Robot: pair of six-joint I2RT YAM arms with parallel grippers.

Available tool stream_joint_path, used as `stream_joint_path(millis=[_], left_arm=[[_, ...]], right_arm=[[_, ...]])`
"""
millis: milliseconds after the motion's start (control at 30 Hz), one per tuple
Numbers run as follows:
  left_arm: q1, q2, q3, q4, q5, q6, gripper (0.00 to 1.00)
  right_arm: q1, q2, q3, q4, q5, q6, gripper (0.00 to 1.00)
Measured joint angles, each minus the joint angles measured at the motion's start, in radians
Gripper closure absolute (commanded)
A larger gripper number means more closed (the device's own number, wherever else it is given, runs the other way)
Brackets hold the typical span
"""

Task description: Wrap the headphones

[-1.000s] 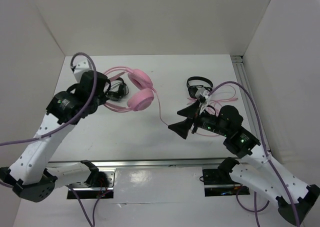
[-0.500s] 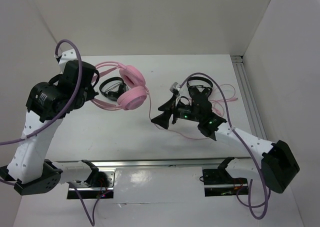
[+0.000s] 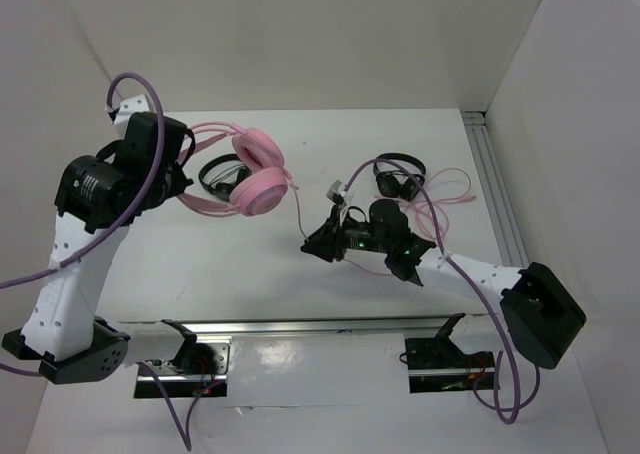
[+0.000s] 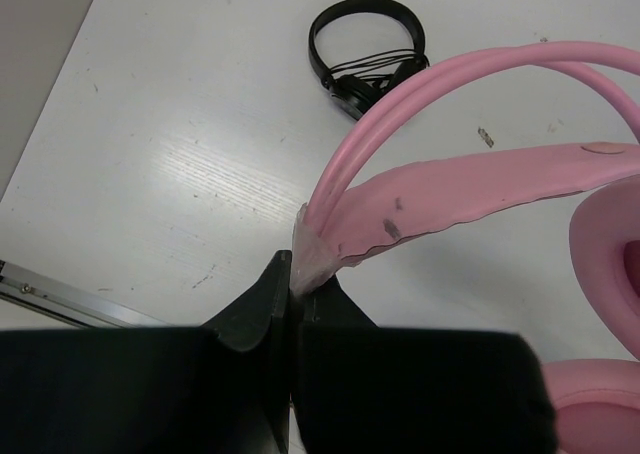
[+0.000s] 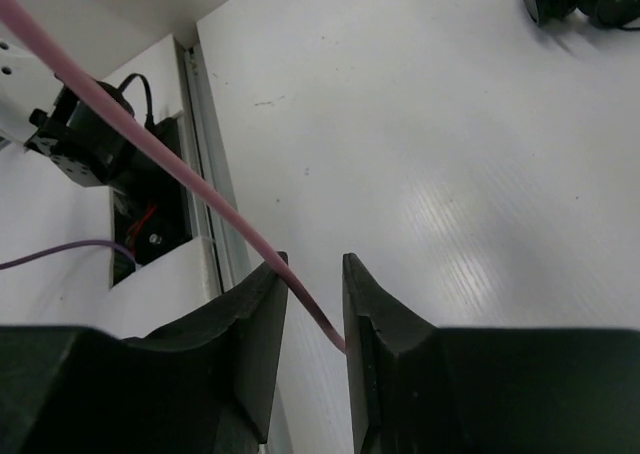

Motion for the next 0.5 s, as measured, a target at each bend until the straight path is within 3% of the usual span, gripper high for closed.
stream_joint_path(millis=[100,200,233,267,433,500], left_arm=[[0.023,0.0,0.0,-0.001,0.002,0.0,1.0],[0.047,0.0,0.001,0.002,0.013,0.003,1.0],[0.054,0.0,-0.001,0.004,0.018,0.005,1.0],[0.059,-0.001,-0.003,0.006,0.021,0.006,1.0],[0.079,-0.009,-0.053,0.045,0.045,0.027,1.0],[0.08,-0.01,-0.092,0.069,0.022,0.028,1.0]], right_arm=[[0.002,0.013,-0.015,0.003,0.018,-0.005,0.62],[0.01,0.02,-0.043,0.017,0.031,-0.008,0.69],[0.014,0.021,-0.051,0.02,0.036,-0.008,0.89],[0.019,0.021,-0.055,0.022,0.042,-0.016,0.98],[0.046,0.016,-0.055,0.005,0.12,-0.027,1.0],[0.082,-0.01,-0.051,-0.055,0.231,-0.041,1.0]])
